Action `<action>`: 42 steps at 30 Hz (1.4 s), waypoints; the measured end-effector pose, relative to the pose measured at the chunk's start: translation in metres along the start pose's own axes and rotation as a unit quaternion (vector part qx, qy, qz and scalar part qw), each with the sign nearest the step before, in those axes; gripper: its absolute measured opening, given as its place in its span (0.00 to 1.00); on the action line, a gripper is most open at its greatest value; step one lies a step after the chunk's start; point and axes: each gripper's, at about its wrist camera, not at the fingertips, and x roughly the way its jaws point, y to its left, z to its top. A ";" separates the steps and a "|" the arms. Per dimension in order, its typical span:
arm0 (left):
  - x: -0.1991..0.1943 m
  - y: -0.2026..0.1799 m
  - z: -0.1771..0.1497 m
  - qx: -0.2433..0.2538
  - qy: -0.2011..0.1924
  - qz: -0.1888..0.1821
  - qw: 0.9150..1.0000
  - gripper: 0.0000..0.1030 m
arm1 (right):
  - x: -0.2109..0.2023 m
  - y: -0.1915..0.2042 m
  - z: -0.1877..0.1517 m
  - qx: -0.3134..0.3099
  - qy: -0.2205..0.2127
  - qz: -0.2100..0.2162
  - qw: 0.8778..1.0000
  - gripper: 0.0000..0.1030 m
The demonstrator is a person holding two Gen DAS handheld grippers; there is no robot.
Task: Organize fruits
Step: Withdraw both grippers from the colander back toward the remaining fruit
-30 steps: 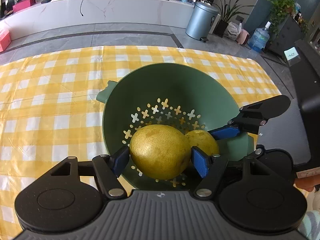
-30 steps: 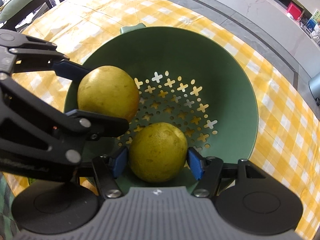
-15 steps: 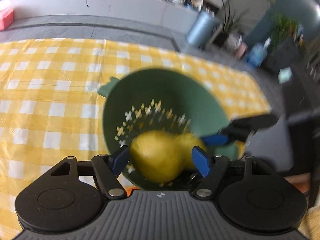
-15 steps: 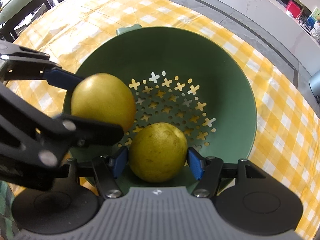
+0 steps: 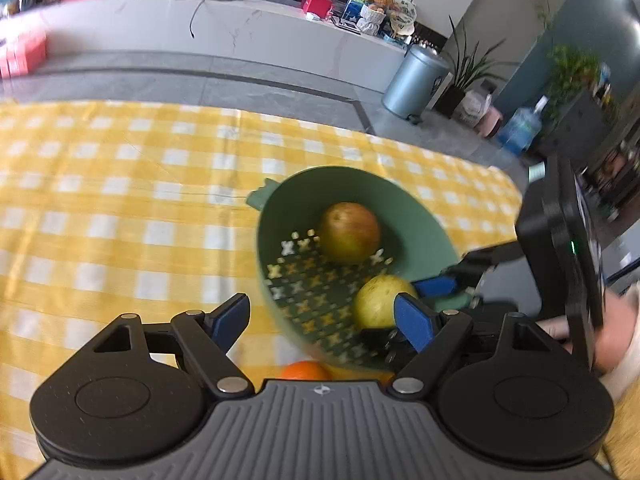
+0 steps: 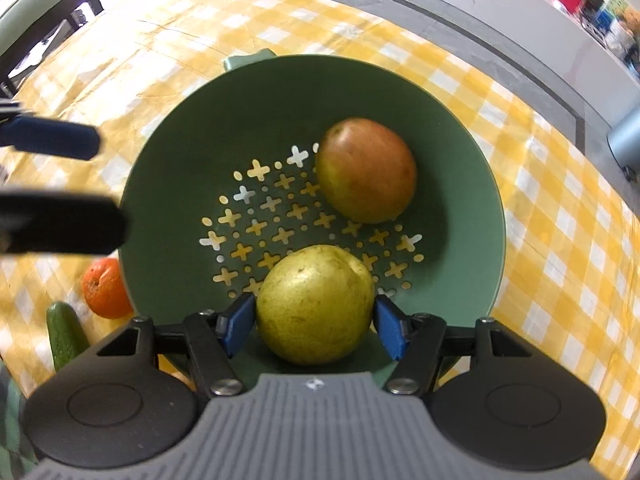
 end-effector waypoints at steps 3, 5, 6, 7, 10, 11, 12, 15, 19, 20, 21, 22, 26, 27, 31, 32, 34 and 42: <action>-0.008 -0.003 -0.005 0.026 0.001 0.018 1.000 0.90 | 0.001 0.003 0.001 0.008 -0.003 -0.009 1.000 0.60; -0.013 -0.006 -0.010 0.041 0.001 0.029 0.999 0.89 | -0.002 0.005 0.001 0.010 -0.006 -0.015 1.000 0.62; -0.015 -0.007 -0.012 0.047 0.000 0.034 0.998 0.89 | -0.003 0.005 0.001 0.012 -0.008 -0.017 1.000 0.64; -0.019 -0.008 -0.015 0.053 -0.002 0.038 0.998 0.89 | -0.005 0.005 0.000 0.015 -0.011 -0.021 1.000 0.69; -0.028 -0.011 -0.022 0.065 -0.009 0.048 0.997 0.88 | -0.014 0.005 -0.003 0.022 -0.025 -0.031 0.999 0.72; -0.032 -0.012 -0.024 0.068 -0.012 0.051 0.996 0.88 | -0.017 0.005 -0.004 0.025 -0.029 -0.033 0.999 0.73; -0.035 -0.013 -0.026 0.070 -0.013 0.053 0.996 0.88 | -0.022 0.005 -0.005 0.028 -0.035 -0.035 0.998 0.75; -0.044 -0.014 -0.032 0.073 -0.019 0.056 0.996 0.88 | -0.036 0.008 -0.011 0.036 -0.058 -0.044 0.997 0.76; -0.057 -0.017 -0.042 0.081 -0.029 0.062 0.994 0.88 | -0.061 0.019 -0.029 0.053 -0.105 -0.056 0.992 0.78; -0.061 -0.018 -0.046 0.084 -0.032 0.062 0.994 0.88 | -0.068 0.022 -0.035 0.059 -0.115 -0.059 0.990 0.79; -0.064 -0.020 -0.049 0.088 -0.034 0.062 0.994 0.88 | -0.074 0.025 -0.043 0.067 -0.124 -0.062 0.988 0.80; -0.067 -0.021 -0.052 0.093 -0.036 0.061 0.993 0.88 | -0.080 0.027 -0.049 0.076 -0.132 -0.062 0.986 0.80; -0.077 -0.028 -0.067 0.109 -0.041 0.059 0.992 0.85 | -0.098 0.038 -0.081 0.110 -0.160 -0.058 0.979 0.80; -0.079 -0.030 -0.070 0.112 -0.042 0.058 0.991 0.84 | -0.102 0.041 -0.090 0.118 -0.168 -0.059 0.977 0.80; -0.084 -0.034 -0.086 0.117 -0.050 0.048 0.991 0.83 | -0.108 0.053 -0.126 0.153 -0.194 -0.078 0.966 0.89; -0.085 -0.035 -0.090 0.117 -0.055 0.046 0.990 0.83 | -0.107 0.056 -0.135 0.160 -0.192 -0.072 0.965 0.89; -0.085 -0.037 -0.098 0.123 -0.061 0.047 0.989 0.82 | -0.104 0.060 -0.152 0.178 -0.192 -0.060 0.963 0.89; -0.076 -0.041 -0.127 0.133 -0.064 0.021 0.989 0.77 | -0.098 0.090 -0.210 0.190 -0.245 -0.088 0.946 0.86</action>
